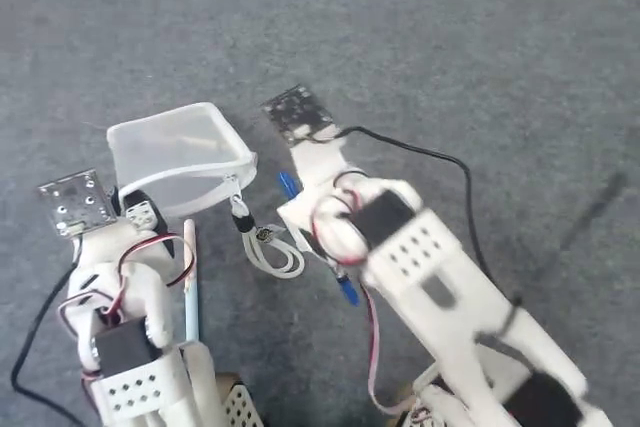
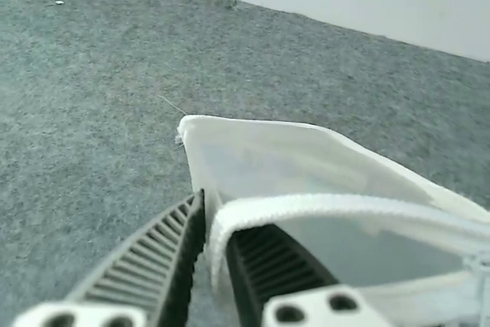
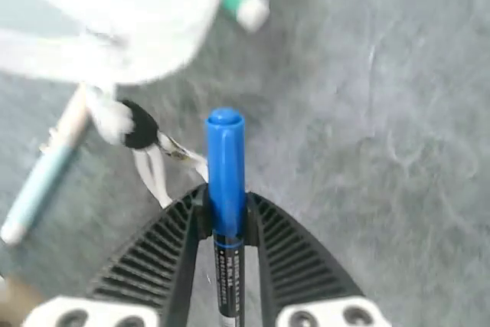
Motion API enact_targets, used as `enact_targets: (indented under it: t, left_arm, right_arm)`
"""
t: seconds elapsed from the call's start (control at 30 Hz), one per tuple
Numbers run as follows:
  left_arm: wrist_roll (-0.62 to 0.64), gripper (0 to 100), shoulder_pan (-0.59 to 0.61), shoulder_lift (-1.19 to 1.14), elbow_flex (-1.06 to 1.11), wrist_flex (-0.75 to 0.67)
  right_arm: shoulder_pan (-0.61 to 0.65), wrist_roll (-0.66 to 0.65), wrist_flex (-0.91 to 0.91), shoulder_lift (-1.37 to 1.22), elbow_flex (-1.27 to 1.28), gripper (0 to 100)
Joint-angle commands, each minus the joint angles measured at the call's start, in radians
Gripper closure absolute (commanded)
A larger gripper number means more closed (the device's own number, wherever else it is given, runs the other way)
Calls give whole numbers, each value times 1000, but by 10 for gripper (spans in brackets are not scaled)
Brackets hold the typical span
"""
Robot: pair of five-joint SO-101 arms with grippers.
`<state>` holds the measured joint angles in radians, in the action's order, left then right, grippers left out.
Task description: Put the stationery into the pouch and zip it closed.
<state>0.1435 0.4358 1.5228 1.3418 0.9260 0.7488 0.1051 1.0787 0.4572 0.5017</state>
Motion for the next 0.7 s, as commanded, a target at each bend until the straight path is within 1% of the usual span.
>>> enact_targets:
  t: [0.0,0.33,0.37,0.5,0.67]
  left_arm:
    - [9,987,-49,18,-65,-5]
    - [9,987,-54,18,-65,-5]
    - [9,987,-54,18,-65,-5]
    - [9,987,-55,18,-64,-5]
    - [9,987,-98,18,-65,-5]
  right_arm:
    - [5,41,-88,217,68,993]
    - [5,49,-255,544,250,993]
    - [5,58,-278,568,270,993]
    - [21,163,-380,671,344,993]
    - [42,167,-469,796,433,993]
